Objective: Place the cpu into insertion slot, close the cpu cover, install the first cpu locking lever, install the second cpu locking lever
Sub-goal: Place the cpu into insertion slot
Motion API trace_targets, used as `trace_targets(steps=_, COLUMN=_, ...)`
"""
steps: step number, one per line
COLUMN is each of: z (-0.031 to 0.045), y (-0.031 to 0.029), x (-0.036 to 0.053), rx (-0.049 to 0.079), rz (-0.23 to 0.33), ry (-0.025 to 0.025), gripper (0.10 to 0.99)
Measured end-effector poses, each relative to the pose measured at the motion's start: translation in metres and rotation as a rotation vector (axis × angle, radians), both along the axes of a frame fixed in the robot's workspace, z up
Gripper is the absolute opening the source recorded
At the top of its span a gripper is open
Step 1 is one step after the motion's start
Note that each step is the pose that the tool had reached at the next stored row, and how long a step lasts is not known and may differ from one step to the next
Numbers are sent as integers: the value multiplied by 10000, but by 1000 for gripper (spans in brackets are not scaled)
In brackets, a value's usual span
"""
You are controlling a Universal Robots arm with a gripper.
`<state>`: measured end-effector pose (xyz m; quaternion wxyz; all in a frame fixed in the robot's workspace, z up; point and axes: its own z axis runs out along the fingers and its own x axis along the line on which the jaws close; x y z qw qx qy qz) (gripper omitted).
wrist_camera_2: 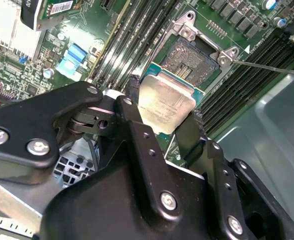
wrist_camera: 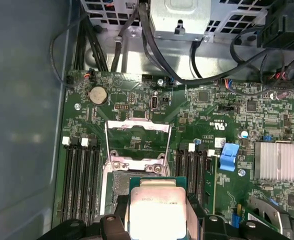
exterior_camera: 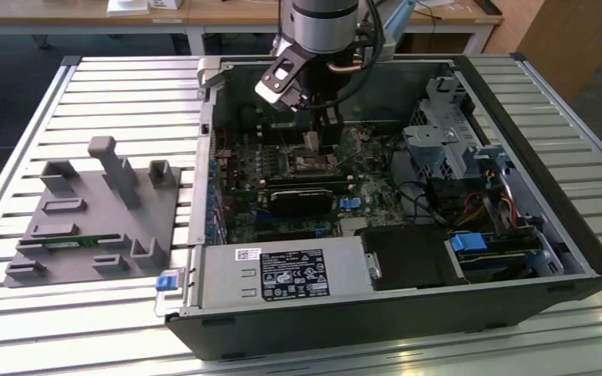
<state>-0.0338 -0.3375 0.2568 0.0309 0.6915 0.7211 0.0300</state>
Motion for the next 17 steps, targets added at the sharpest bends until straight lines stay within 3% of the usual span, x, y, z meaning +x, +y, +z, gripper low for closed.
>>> trace_targets(steps=12, z=-96, y=0, x=0, rx=-13, rz=0, ry=0, gripper=537)
trace_targets(steps=17, z=-177, y=2, x=0, rx=-12, rz=0, ry=0, gripper=537)
